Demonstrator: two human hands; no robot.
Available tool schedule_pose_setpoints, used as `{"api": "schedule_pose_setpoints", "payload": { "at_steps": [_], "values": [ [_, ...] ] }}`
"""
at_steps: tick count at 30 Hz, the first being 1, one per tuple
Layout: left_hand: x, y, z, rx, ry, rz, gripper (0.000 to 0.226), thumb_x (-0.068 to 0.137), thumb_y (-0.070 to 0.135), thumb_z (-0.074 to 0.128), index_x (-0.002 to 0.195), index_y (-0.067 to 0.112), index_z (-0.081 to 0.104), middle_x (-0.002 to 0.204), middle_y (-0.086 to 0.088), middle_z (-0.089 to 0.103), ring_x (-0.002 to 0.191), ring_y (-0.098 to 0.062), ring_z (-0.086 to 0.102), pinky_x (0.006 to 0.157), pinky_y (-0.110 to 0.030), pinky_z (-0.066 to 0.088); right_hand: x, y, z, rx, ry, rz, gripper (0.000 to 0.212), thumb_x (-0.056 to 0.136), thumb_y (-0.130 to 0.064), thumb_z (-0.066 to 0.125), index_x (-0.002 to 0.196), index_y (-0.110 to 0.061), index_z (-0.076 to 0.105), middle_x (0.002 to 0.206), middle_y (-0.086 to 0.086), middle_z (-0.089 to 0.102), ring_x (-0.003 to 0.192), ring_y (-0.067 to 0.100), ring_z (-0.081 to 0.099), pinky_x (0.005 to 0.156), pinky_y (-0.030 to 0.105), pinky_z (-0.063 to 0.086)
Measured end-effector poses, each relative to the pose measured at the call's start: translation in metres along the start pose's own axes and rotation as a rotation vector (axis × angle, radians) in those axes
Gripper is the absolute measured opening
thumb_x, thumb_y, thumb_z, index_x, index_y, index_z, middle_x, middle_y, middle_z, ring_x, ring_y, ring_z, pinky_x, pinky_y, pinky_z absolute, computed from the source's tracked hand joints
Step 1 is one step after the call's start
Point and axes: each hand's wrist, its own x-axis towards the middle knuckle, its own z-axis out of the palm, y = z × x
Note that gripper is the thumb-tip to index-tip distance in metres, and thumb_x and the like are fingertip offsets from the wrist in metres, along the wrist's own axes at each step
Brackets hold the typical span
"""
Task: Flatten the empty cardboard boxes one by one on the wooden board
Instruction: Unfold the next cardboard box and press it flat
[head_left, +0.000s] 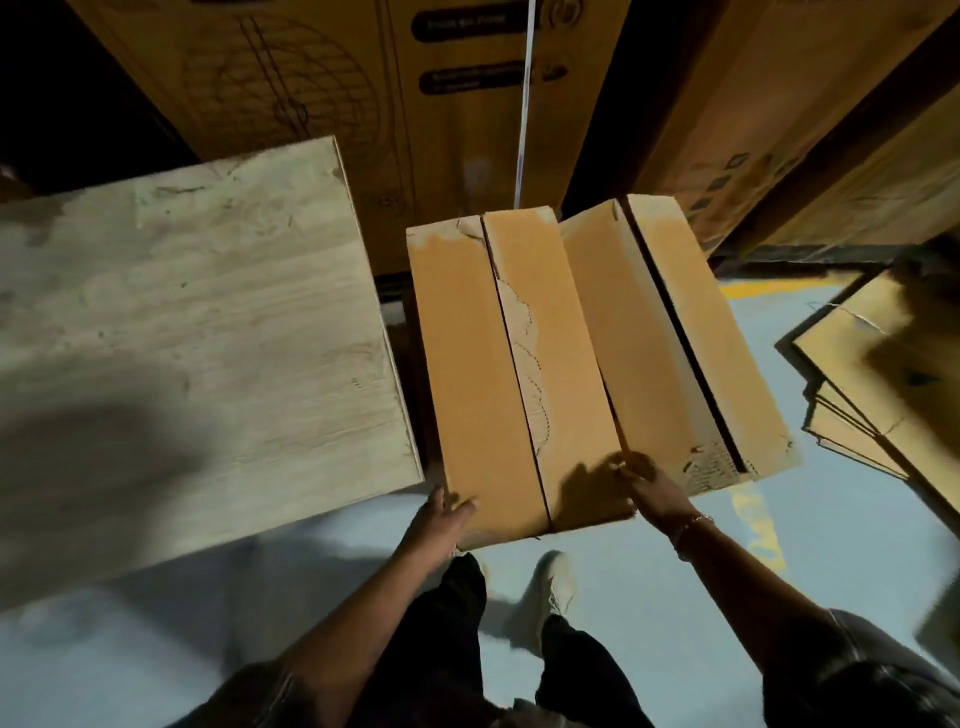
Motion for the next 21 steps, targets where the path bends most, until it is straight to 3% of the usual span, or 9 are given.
{"api": "schedule_pose_setpoints", "payload": {
  "at_steps": [1,3,5,8,11,13,16,21],
  "values": [
    [0.007,-0.005,0.007,-0.030,0.012,-0.022,0.094,0.077,0.080,0.049,0.153,0.030,0.026,0.152,0.000,0.043,0.132,-0.026,0.048,0.106,-0.042,0.042,0.009,0.003,0.001,0.029,-0.039,0.012,0.029,0.094,-0.033,0.063,0.114,-0.012,0.059,0.112,0.011,0.066,0.096,0.017,0.062,0.071,0.024,0.045],
    [0.017,-0.011,0.021,-0.073,0.073,-0.029,0.102,0.069,0.089,0.042,0.153,0.033,0.027,0.152,-0.002,0.044,0.132,-0.027,0.048,0.104,-0.041,0.042,0.027,0.010,0.004,0.100,-0.099,0.039,0.060,0.075,-0.062,0.071,0.107,-0.013,0.059,0.104,0.008,0.066,0.102,0.025,0.062,0.073,0.029,0.049],
    [0.028,-0.013,0.035,-0.154,0.149,-0.055,0.103,0.070,0.091,0.042,0.153,0.032,0.029,0.152,-0.004,0.044,0.132,-0.029,0.048,0.101,-0.039,0.042,0.047,0.027,0.010,0.172,-0.133,0.048,0.078,0.061,-0.074,0.075,0.115,-0.020,0.060,0.107,0.002,0.069,0.103,0.022,0.064,0.086,0.037,0.052],
    [0.036,-0.017,0.051,-0.256,0.256,-0.028,0.108,0.071,0.087,0.055,0.155,0.026,0.025,0.149,-0.002,0.048,0.133,-0.027,0.049,0.104,-0.037,0.041,0.062,0.045,0.018,0.253,-0.155,0.028,0.082,0.062,-0.069,0.079,0.130,-0.031,0.054,0.119,-0.008,0.066,0.111,0.016,0.059,0.100,0.044,0.045],
    [0.032,-0.020,0.062,-0.303,0.293,0.064,0.119,0.060,0.088,0.065,0.154,0.026,0.027,0.134,0.008,0.063,0.127,-0.017,0.056,0.109,-0.041,0.043,0.055,0.043,0.018,0.261,-0.176,-0.026,0.073,0.059,-0.067,0.076,0.122,-0.037,0.054,0.113,-0.013,0.065,0.107,0.011,0.058,0.090,0.036,0.045],
    [0.020,-0.016,0.067,-0.322,0.344,0.076,0.116,0.060,0.088,0.066,0.152,0.030,0.028,0.136,0.006,0.061,0.127,-0.017,0.056,0.108,-0.042,0.045,0.041,0.036,0.011,0.284,-0.172,-0.085,0.061,0.062,-0.062,0.075,0.114,-0.038,0.057,0.107,-0.016,0.068,0.102,0.005,0.061,0.082,0.029,0.047],
    [-0.016,0.000,0.067,-0.322,0.390,0.129,0.107,0.061,0.086,0.066,0.149,0.036,0.033,0.140,0.010,0.056,0.124,-0.013,0.055,0.106,-0.038,0.046,0.011,0.025,-0.006,0.276,-0.152,-0.183,0.060,0.062,-0.062,0.076,0.115,-0.040,0.058,0.101,-0.021,0.072,0.096,-0.003,0.064,0.082,0.026,0.051],
    [-0.082,0.022,0.056,-0.319,0.465,0.242,0.100,0.064,0.085,0.065,0.148,0.038,0.036,0.134,0.016,0.056,0.124,-0.014,0.053,0.105,-0.037,0.043,-0.040,-0.003,-0.038,0.234,-0.171,-0.314,0.074,0.062,-0.069,0.075,0.127,-0.039,0.056,0.110,-0.021,0.072,0.103,-0.001,0.065,0.089,0.035,0.054]
  ]
}}
